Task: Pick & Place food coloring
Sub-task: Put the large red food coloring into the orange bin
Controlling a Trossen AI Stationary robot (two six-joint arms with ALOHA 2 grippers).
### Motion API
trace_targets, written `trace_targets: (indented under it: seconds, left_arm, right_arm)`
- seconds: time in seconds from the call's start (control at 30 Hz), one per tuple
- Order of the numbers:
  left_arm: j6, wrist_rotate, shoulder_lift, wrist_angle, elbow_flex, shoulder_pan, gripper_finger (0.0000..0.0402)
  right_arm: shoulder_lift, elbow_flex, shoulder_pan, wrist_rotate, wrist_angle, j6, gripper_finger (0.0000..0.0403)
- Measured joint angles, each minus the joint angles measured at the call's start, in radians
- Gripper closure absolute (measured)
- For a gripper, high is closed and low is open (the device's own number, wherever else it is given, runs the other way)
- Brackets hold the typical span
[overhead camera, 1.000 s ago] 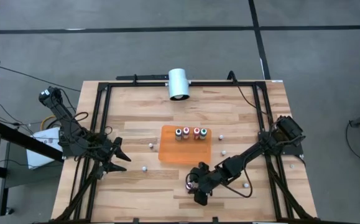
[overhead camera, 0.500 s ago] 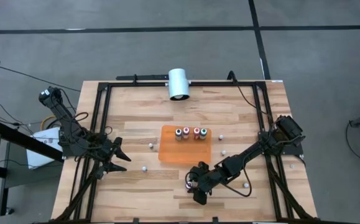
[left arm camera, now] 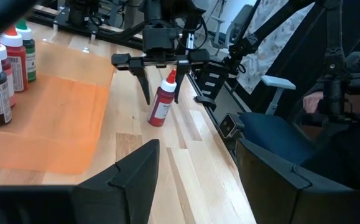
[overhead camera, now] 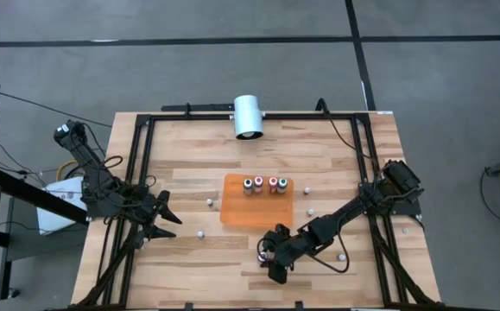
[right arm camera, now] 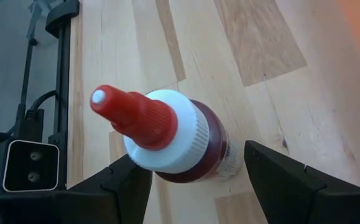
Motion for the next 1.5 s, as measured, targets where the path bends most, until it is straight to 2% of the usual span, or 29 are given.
trace_targets:
  seconds: [0.17, 0.47, 0.6, 1.1, 1.5]
  left_arm:
    - [0.0, 0.0, 0.0, 0.0, 0.0, 0.0, 0.0198]
    - [0.0, 0.0, 0.0, -0.001, 0.0, 0.0, 0.0198]
    - [0.0, 0.0, 0.0, -0.002, 0.0, 0.0, 0.0198]
    - [0.0, 0.0, 0.0, -0.009, 0.0, 0.0, 0.0198]
    - [-0.001, 0.0, 0.0, -0.009, 0.0, 0.0, 0.0198]
  right_arm:
    - [0.0, 0.0, -0.01, 0.003, 0.0, 0.018, 0.0182]
    - [0.0, 0.0, -0.022, 0.005, 0.0, 0.017, 0.0253]
    - [0.0, 0.0, -0.022, 0.005, 0.0, 0.017, 0.027]
    - [0.0, 0.003, -0.007, 0.013, 0.005, -0.002, 0.0274]
    - [-0.001, 0.119, 0.003, 0.002, -0.001, -0.059, 0.0273]
